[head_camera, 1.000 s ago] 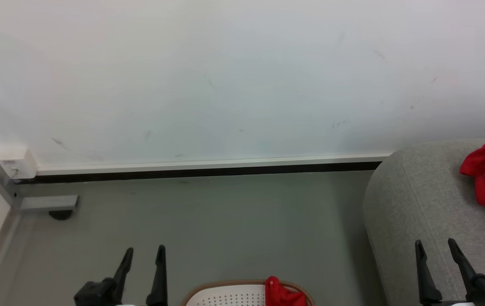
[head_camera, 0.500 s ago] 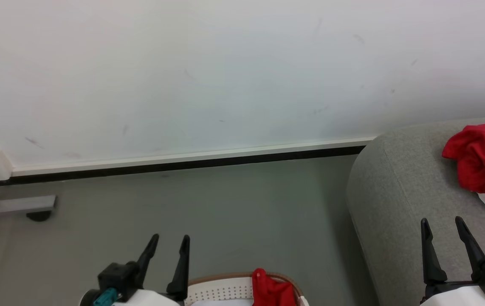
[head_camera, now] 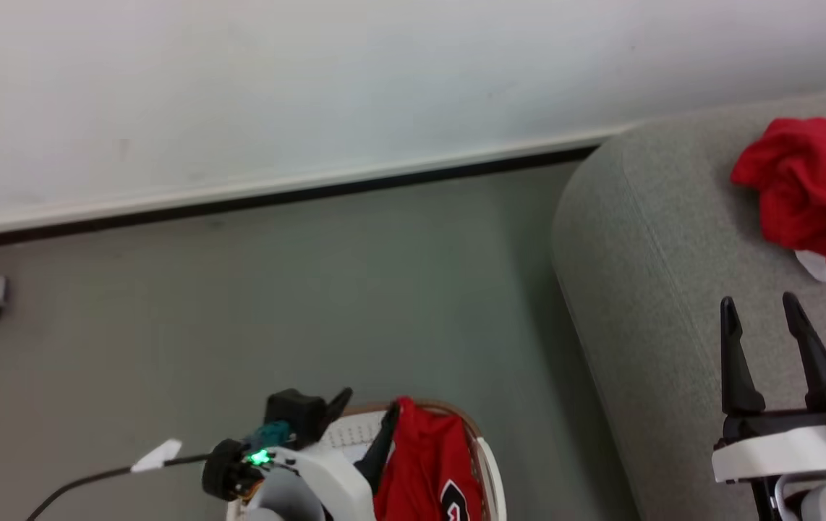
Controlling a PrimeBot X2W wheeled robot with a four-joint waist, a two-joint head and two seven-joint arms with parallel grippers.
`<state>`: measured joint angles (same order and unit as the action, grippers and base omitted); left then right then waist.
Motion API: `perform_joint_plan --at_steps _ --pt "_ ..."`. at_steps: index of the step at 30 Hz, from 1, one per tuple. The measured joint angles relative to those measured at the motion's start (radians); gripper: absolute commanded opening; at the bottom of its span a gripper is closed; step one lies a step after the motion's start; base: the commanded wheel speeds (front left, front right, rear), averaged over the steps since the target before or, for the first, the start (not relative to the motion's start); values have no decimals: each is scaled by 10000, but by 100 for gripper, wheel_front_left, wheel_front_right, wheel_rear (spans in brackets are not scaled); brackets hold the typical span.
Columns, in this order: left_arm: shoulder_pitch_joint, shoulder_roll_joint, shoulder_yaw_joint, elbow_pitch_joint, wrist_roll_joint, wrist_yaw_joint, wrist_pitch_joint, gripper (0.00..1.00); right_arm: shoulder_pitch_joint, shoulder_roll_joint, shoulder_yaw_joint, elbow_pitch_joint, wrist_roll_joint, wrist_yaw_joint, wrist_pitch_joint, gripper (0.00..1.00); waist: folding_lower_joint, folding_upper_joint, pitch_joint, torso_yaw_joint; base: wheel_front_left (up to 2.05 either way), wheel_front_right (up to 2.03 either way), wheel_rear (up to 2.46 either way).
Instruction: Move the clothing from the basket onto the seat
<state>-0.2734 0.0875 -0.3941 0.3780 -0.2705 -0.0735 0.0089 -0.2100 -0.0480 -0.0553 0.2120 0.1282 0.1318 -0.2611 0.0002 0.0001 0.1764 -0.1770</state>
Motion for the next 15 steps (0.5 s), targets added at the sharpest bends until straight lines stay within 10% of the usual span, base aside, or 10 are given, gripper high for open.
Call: perform_joint_plan --at_steps 15 --pt "-1418 -17 -1076 2640 -92 -437 1927 100 -1648 2 573 -704 410 2 0 100 1 0 2855 -573 0 0 0"
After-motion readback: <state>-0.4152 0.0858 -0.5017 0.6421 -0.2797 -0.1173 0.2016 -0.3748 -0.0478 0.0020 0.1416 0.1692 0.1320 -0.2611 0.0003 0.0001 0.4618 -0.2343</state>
